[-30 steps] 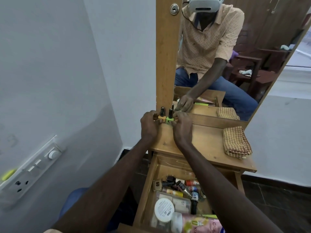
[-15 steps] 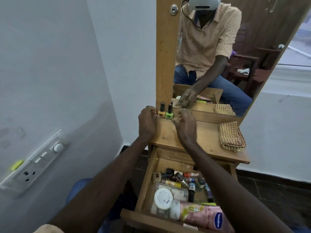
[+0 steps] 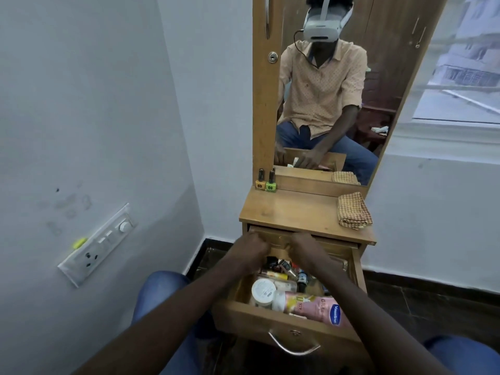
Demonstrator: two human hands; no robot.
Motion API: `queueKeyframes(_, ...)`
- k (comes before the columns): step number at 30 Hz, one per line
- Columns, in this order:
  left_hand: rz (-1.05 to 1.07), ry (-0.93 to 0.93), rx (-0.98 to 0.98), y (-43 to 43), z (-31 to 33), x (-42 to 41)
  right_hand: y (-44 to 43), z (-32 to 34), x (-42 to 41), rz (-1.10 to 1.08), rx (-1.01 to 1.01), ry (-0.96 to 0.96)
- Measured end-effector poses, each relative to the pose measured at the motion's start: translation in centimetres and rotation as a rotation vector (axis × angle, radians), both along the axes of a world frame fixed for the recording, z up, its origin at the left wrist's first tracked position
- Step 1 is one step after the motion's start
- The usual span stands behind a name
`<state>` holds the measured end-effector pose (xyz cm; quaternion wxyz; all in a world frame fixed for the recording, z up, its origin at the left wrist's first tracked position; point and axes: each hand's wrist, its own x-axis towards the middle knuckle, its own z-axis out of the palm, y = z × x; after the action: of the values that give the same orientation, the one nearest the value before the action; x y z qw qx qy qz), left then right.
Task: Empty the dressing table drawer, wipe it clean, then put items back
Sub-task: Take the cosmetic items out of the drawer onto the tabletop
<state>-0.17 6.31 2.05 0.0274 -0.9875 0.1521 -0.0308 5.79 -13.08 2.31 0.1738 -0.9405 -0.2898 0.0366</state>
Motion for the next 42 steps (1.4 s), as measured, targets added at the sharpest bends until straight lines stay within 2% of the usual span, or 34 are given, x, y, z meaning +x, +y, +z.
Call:
queueKeyframes(3, 0.016, 0.047, 0.054, -0.1, -1.0, -0.2, -0.2, -1.0, -0.2, 0.029, -0.066, 0.046)
queueKeyframes(9, -0.026, -0.003, 0.188, -0.9, -2.3, -0.2, 0.2, -2.7, 0.3, 0.008, -0.099, 0.050)
queueKeyframes(18, -0.011, -0.036, 0.105, -1.0, -2.5, 0.1, 1.0, -3.0, 1.5, 0.009, -0.238, 0.071)
queueKeyframes(25, 0.019, -0.109, -0.011, -0.6, -2.5, -0.5, 0.8, -2.5, 1.7, 0.036, -0.132, 0.090)
queueKeyframes(31, 0.115, -0.248, -0.365, -0.9, -1.4, -0.7, 0.6, -0.1, 0.1, 0.015, 0.125, 0.012)
queueKeyframes(37, 0.326, -0.382, -0.850, -1.0, 2.1, 0.8, 1.0, 4.6, -0.3, 0.017, 0.365, -0.177)
queueKeyframes(39, 0.402, -0.415, -0.926, -0.5, 3.4, 2.3, 1.7, 6.4, 0.6, -0.003, 0.445, -0.233)
queueKeyframes(42, 0.479, -0.437, -0.938, 0.9, 4.4, 5.1, 2.9, 8.6, 2.9, -0.054, 0.510, -0.286)
